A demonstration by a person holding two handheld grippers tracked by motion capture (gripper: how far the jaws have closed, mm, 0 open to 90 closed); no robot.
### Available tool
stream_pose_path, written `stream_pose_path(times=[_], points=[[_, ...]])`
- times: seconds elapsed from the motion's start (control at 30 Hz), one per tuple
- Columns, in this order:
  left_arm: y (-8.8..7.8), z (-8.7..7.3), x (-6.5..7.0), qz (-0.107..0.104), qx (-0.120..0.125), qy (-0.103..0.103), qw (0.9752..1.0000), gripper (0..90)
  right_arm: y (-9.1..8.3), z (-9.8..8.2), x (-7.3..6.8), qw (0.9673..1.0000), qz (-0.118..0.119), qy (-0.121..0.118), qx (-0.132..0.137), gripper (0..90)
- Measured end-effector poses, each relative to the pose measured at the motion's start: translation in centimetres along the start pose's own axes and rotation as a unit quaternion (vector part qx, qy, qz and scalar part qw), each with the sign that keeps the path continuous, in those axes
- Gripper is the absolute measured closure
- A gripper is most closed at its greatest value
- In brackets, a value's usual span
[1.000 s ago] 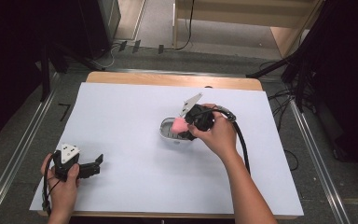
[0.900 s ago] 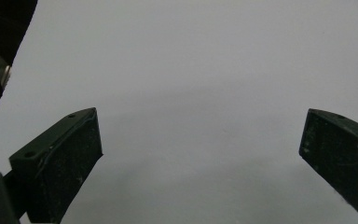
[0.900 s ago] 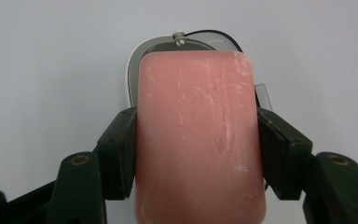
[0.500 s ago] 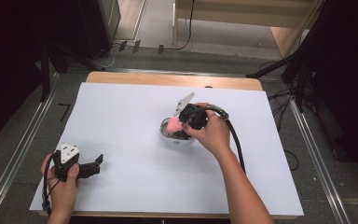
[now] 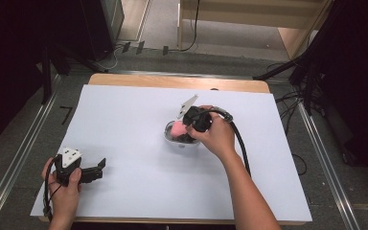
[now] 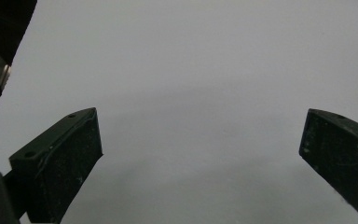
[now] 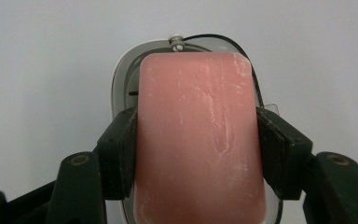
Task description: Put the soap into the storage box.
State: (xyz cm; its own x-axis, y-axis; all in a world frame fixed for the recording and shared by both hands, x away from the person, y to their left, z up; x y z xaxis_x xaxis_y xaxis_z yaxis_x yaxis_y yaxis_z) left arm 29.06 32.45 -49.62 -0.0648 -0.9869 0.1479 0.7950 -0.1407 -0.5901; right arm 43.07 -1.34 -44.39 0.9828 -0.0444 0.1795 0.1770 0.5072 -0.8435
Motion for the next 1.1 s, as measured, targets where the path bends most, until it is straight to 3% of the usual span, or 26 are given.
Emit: stream_pose_path(times=[0.23, 0.27, 0.47, 0.7, 0.93, 1.1], points=[[0.0, 0.0, 0.0, 0.000, 0.000, 0.000, 1.0000, 0.0, -0.1, 0.1, 0.0, 0.9999, -0.005, 0.002, 0.009, 37.8], [0.0, 0.0, 0.0, 0.000, 0.000, 0.000, 1.0000, 0.0, -0.7, 0.4, 0.1, 0.9991, 0.000, 0.010, 0.041, 37.1], [0.0, 0.0, 0.0, 0.000, 0.001, -0.001, 1.0000, 0.0, -1.5, 0.2, 0.1, 0.9988, -0.009, 0.015, 0.046, 36.5], [0.0, 0.0, 0.0, 0.001, 0.000, 0.000, 1.0000, 0.0, -2.7, -1.1, -0.4, 0.9971, -0.027, 0.043, 0.057, 31.6], [0.0, 0.0, 0.0, 0.002, -0.001, 0.001, 1.0000, 0.0, -3.8, -2.7, -0.8, 0.9938, -0.053, 0.067, 0.072, 28.1], [0.0, 0.0, 0.0, 0.002, -0.001, 0.002, 1.0000, 0.0, -4.8, -4.4, -1.2, 0.9885, -0.083, 0.092, 0.088, 26.3]])
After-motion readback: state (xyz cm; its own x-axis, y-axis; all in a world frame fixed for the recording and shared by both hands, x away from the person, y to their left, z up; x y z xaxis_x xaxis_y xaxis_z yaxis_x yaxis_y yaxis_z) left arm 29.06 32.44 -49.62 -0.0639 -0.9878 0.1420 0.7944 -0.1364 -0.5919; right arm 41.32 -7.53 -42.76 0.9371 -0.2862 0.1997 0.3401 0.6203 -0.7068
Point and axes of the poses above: each handheld gripper's, and its own axes: y roughly forward along the jaws, z roughly out of its top, x roughly to its right, the point moved 5 cm from there along y, roughly forward along the jaws, and after that the axes turned 14 degrees about -y, right-handed, at the moved point
